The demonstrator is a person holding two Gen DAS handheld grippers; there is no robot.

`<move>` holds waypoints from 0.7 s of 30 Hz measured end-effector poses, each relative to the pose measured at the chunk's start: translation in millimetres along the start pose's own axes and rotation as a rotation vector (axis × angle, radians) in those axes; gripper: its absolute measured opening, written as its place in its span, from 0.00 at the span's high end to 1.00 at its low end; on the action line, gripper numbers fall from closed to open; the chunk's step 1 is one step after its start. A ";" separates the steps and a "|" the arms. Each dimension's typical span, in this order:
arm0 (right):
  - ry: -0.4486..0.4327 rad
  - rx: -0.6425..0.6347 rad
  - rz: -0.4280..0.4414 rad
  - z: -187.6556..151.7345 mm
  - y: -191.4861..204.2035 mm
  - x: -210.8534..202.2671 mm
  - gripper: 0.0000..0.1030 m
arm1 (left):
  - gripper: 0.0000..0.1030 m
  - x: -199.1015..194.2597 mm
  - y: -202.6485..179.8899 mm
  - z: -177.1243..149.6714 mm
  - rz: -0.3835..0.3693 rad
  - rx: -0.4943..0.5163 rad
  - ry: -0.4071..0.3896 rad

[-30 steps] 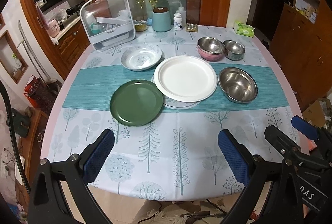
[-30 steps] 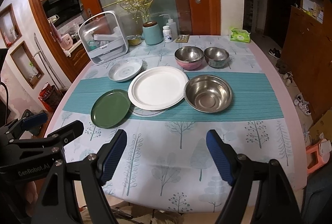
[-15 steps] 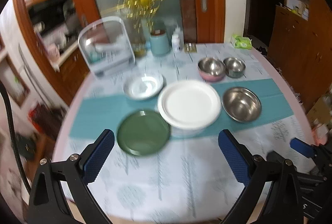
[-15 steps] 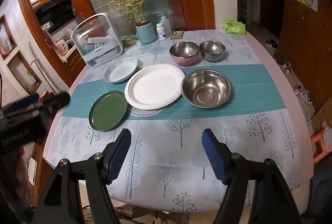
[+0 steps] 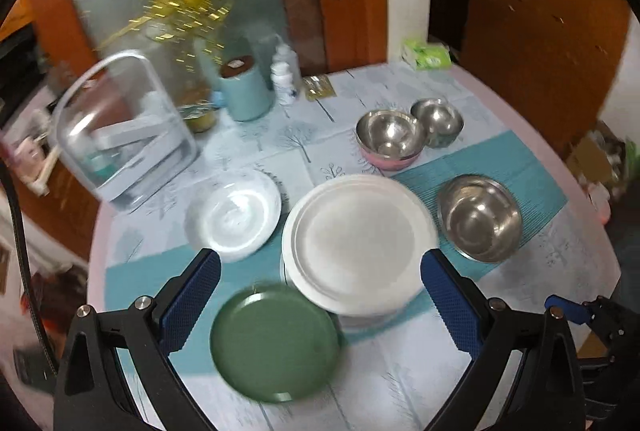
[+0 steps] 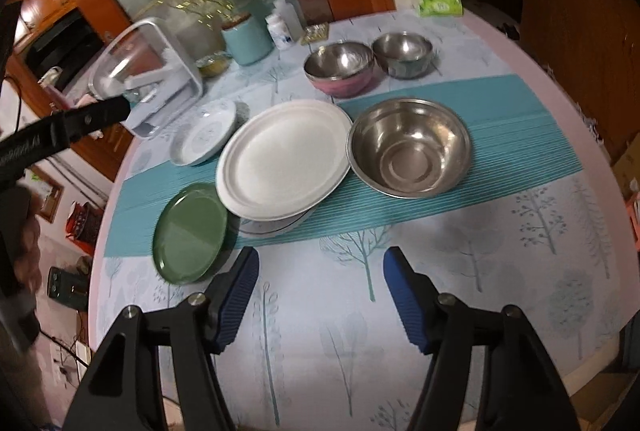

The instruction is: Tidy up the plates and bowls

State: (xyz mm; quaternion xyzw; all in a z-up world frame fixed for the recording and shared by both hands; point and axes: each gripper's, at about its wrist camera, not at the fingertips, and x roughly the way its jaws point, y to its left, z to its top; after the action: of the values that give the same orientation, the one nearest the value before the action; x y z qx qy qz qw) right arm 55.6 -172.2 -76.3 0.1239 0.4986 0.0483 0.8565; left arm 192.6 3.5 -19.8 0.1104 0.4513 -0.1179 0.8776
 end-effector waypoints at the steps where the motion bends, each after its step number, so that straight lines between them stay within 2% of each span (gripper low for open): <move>1: 0.006 0.012 -0.002 5.0 1.6 10.8 0.39 | 0.04 17.9 6.1 6.3 -0.033 0.029 0.024; 6: 0.055 0.084 -0.009 25.4 7.7 65.8 0.40 | 0.07 115.0 28.4 38.0 -0.154 0.105 0.153; 9: 0.097 0.126 -0.008 35.2 8.9 98.9 0.47 | 0.10 169.2 35.9 53.3 -0.194 0.128 0.212; 11: 0.124 0.162 -0.018 38.5 7.8 118.7 0.49 | 0.16 198.8 36.5 60.6 -0.227 0.145 0.239; 16: 0.155 0.231 -0.016 35.7 6.6 146.1 0.53 | 0.19 248.3 34.6 70.5 -0.275 0.206 0.280; 21: 0.168 0.275 -0.023 28.7 1.8 157.5 0.53 | 0.19 274.3 33.1 72.9 -0.326 0.234 0.332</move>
State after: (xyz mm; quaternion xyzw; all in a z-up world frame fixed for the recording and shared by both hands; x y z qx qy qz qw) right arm 159.0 -142.7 -194.9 0.2298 0.5717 -0.0197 0.7874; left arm 413.6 -16.5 -199.9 0.1545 0.5842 -0.2895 0.7423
